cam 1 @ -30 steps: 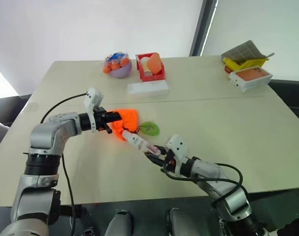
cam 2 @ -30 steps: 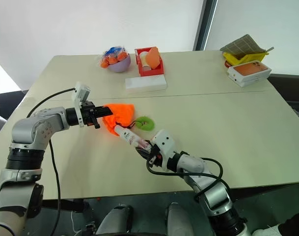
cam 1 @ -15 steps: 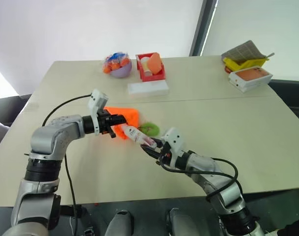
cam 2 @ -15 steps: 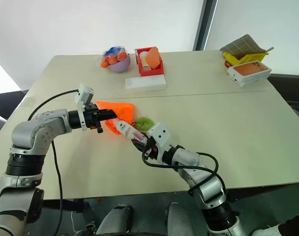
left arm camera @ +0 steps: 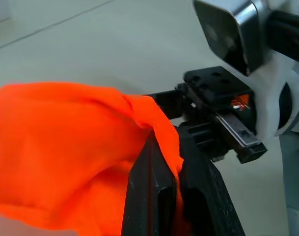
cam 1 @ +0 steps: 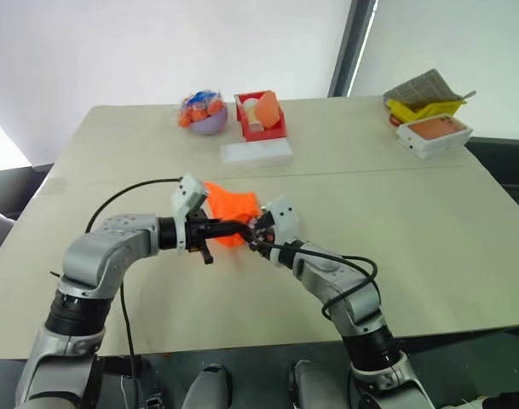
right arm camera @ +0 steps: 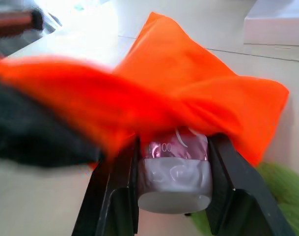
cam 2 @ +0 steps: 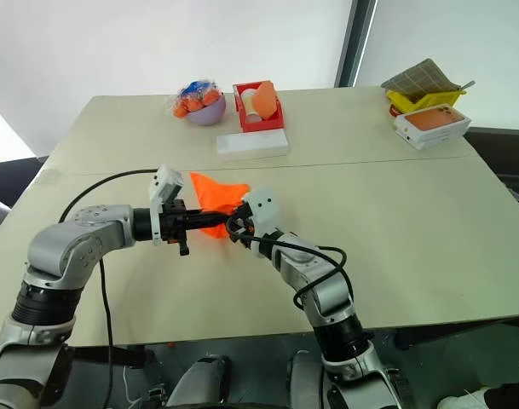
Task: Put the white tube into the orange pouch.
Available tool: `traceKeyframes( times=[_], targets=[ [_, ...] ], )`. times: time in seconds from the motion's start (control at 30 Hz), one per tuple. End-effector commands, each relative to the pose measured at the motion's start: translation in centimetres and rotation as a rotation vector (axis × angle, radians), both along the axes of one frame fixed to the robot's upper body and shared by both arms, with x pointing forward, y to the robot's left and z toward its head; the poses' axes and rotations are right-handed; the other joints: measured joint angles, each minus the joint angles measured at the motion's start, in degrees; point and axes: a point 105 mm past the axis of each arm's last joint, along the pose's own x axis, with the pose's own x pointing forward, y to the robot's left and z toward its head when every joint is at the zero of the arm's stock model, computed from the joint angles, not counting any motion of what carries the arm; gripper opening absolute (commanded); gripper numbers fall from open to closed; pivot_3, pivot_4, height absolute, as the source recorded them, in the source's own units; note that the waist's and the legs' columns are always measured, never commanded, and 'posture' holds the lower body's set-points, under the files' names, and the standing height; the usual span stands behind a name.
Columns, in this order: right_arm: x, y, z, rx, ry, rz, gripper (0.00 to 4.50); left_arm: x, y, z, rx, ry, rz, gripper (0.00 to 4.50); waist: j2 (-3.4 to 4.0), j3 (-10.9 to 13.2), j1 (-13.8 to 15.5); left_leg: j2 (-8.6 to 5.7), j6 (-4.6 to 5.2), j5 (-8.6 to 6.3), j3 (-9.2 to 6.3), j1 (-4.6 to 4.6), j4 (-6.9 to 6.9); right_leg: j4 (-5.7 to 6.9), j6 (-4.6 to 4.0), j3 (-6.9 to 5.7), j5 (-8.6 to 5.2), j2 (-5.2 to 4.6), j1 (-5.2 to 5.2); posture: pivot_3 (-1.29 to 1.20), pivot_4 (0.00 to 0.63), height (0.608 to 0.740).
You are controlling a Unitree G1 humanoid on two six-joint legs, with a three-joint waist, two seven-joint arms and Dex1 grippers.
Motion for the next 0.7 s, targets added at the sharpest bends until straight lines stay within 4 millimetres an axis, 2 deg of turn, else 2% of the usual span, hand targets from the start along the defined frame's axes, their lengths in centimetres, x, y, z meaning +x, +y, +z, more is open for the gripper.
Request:
traceKeyframes(
  times=[0.03,0.13,0.2,0.37,0.43,0.6,0.7],
  targets=[
    [1.9,-1.0,1.1,-0.019,-0.045,-0.12,1.07,-1.4,-1.3,0.5,-0.027,-0.018,-0.056,0.0,0.0,0.0,0.0,0.0,0.0,0.0,0.0,0.0,0.01,0.0,0.0,0.0,0.0,0.0,0.0,0.0,0.15,0.74],
    [2.5,-1.3,1.0,-0.028,-0.039,-0.152,1.07,-1.6,-1.2,0.3,-0.034,-0.013,-0.036,0.0,0.0,0.0,0.0,0.0,0.0,0.0,0.0,0.01,0.01,0.01,0.0,0.0,0.0,0.0,0.0,0.0,0.15,0.74],
    [2.2,-1.1,1.1,-0.009,-0.032,-0.114,1.07,-1.2,-0.7,0.1,-0.033,-0.017,0.0,0.0,0.0,0.0,0.0,0.0,0.0,0.0,0.0,0.01,0.01,0.0,0.0,0.0,0.0,0.0,0.0,0.0,0.15,0.74],
    [0.2,-0.4,1.4,-0.017,-0.043,0.037,3.61,-0.2,1.2,-0.3,-0.029,-0.027,0.098,0.0,0.01,0.0,0.1,-0.01,0.0,0.0,0.0,0.0,0.01,-0.03,0.0,0.0,0.0,-0.01,0.03,0.0,0.15,0.74],
    [-1.5,-0.6,1.4,-0.04,-0.066,0.13,4.45,0.6,2.7,-0.6,-0.024,-0.035,0.176,0.0,0.02,0.0,0.2,-0.01,0.0,0.0,0.0,0.0,0.01,-0.03,0.0,-0.01,-0.01,0.0,0.02,0.0,0.15,0.74],
    [-4.3,-2.4,1.5,-0.062,-0.074,0.26,4.45,2.0,5.8,-0.7,-0.025,-0.057,0.309,0.0,0.01,0.0,0.0,0.0,0.0,0.0,0.0,0.01,0.0,-0.03,0.19,-0.01,-0.13,0.0,0.02,0.0,0.15,0.74],
    [-4.8,-3.5,1.5,-0.079,-0.081,0.285,4.45,2.4,7.2,-0.8,-0.019,-0.067,0.351,0.0,0.0,0.0,0.0,0.0,0.0,0.0,0.0,0.02,0.01,-0.03,0.2,-0.01,-0.14,-0.01,0.01,0.0,0.15,0.74]
  ],
)
